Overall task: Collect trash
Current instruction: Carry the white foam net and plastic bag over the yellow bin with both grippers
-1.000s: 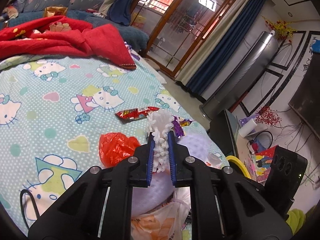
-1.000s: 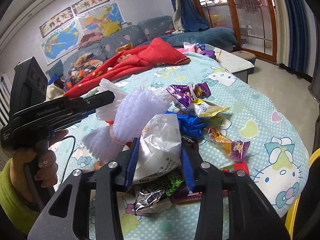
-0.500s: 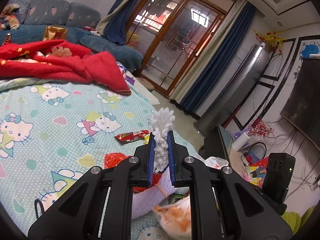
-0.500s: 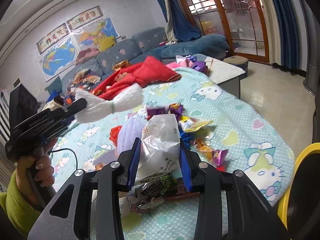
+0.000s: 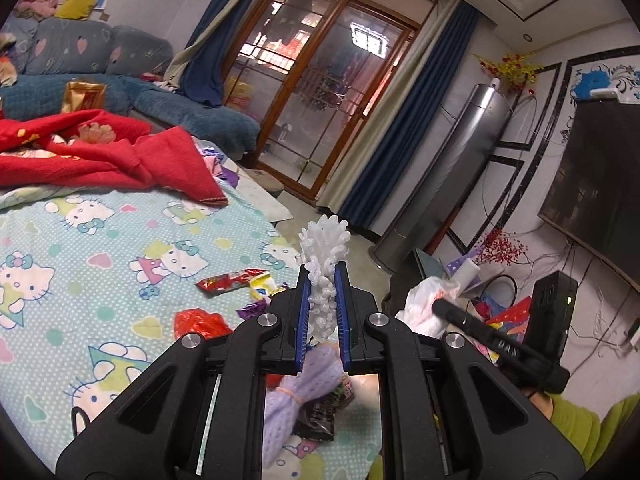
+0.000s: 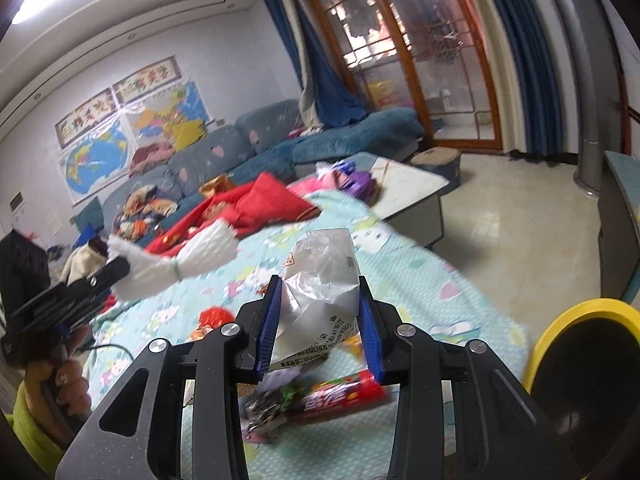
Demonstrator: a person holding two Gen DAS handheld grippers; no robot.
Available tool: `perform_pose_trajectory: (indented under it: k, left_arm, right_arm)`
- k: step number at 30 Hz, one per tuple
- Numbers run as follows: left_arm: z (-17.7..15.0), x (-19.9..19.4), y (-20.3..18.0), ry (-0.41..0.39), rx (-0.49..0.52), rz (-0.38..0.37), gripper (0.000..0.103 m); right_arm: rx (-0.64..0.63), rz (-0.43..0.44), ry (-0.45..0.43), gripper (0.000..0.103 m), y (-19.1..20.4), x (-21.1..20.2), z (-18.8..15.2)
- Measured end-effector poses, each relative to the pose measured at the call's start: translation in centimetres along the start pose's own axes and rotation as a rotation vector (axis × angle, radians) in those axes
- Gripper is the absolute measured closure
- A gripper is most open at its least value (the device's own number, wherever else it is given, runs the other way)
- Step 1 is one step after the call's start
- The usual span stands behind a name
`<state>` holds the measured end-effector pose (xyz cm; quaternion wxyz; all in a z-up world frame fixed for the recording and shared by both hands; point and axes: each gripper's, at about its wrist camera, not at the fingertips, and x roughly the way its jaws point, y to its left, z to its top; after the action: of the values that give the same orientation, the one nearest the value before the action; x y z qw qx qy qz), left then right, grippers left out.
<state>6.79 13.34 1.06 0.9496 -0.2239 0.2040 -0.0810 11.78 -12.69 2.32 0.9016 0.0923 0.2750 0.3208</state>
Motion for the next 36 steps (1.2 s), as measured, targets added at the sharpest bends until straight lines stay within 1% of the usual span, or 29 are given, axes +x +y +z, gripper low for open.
perform_pose_trajectory:
  k: [8, 14, 20, 30, 36]
  left_arm:
    - [-1.1, 0.7, -2.3, 0.033, 0.034, -0.043, 0.096]
    - [-2.2, 1.5, -4.4, 0.066, 0.061, -0.082, 0.096]
    - [-3.1, 2.4, -6.4, 0.097, 0.087, -0.113, 0.096]
    - [-5.3, 4.5, -10.2, 0.162, 0.155, -0.17, 0.096]
    - [-6.8, 5.8, -12.3, 0.202, 0.192, -0.198, 0.096]
  right_arm:
    - [0.034, -0.081, -0.069, 0.068, -2.5, -2.3, 0.7]
    - [0.055, -0.166, -0.117, 0.068, -4.9, -4.8, 0.6]
    - [0.075, -0.291, -0.181, 0.068, -7.6, -7.7, 0.4]
    - [0.139, -0.441, -0.253, 0.068, -12.3, -11.4, -0.3]
    - [0.128, -0.536, -0.277, 0.068, -14.3, -12.6, -1.0]
